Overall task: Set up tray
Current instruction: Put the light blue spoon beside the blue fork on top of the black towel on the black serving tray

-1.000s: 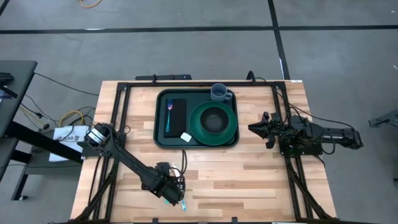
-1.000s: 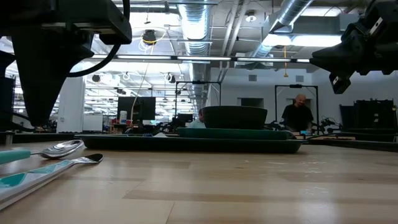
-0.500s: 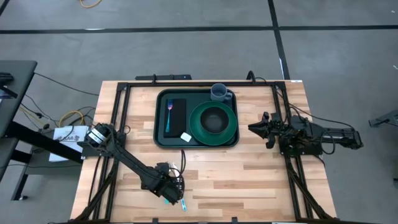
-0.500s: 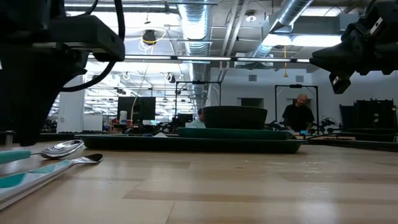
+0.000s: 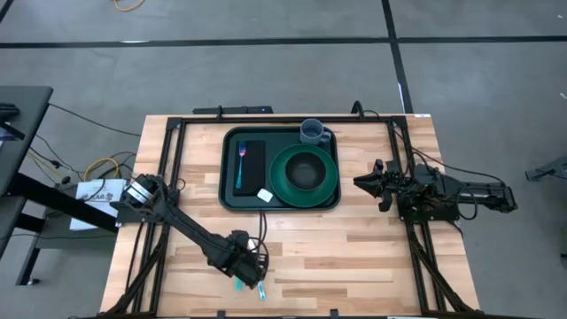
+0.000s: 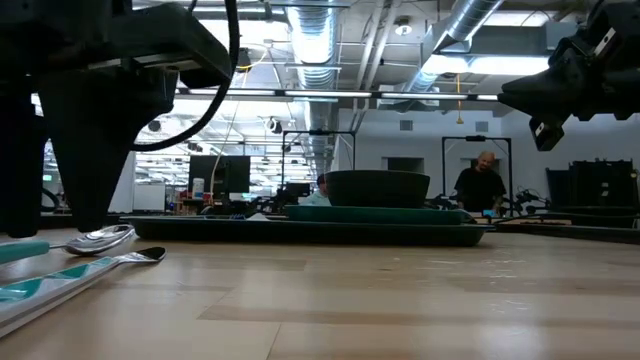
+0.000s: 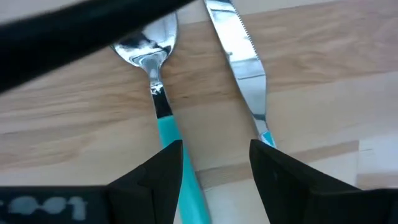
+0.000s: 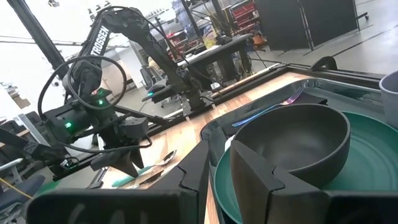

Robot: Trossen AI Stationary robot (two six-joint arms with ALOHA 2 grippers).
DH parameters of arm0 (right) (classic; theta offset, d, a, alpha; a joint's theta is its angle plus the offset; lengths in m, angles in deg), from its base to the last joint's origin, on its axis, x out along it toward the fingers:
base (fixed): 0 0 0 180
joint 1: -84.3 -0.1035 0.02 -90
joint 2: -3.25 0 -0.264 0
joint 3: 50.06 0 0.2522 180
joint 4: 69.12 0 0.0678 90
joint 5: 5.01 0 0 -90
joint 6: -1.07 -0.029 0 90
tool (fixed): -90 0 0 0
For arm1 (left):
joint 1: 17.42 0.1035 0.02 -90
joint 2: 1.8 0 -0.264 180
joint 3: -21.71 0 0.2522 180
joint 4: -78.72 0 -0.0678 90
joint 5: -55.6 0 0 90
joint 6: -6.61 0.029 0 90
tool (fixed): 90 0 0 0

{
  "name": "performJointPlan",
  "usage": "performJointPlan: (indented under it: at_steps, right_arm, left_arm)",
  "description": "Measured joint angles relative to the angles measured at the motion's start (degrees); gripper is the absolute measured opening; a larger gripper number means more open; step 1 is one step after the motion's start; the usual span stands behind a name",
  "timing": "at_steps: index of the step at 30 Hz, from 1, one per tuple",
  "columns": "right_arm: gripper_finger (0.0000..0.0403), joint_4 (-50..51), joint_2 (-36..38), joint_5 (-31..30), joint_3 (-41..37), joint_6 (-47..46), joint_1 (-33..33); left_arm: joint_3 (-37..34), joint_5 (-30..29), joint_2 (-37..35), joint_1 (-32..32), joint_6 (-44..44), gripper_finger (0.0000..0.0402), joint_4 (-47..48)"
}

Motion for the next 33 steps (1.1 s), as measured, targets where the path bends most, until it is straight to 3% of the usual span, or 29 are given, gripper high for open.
performJointPlan:
  at_steps: [11,23,33]
  right_arm:
    - [0.0059,0.0,0.0,0.0,0.0,0.0,0.0]
    - [0.0059,0.0,0.0,0.0,0.0,0.0,0.0]
    - [0.0059,0.0,0.0,0.0,0.0,0.0,0.0]
  left_arm:
    - [0.0,3.4,0.0,0.4,-6.0,0.0173,1.9]
    - [-0.1,3.5,0.0,0.2,-6.6,0.0173,3.9]
    - [-5.4,6.4,-0.3,0.2,-7.7,0.0173,-3.2]
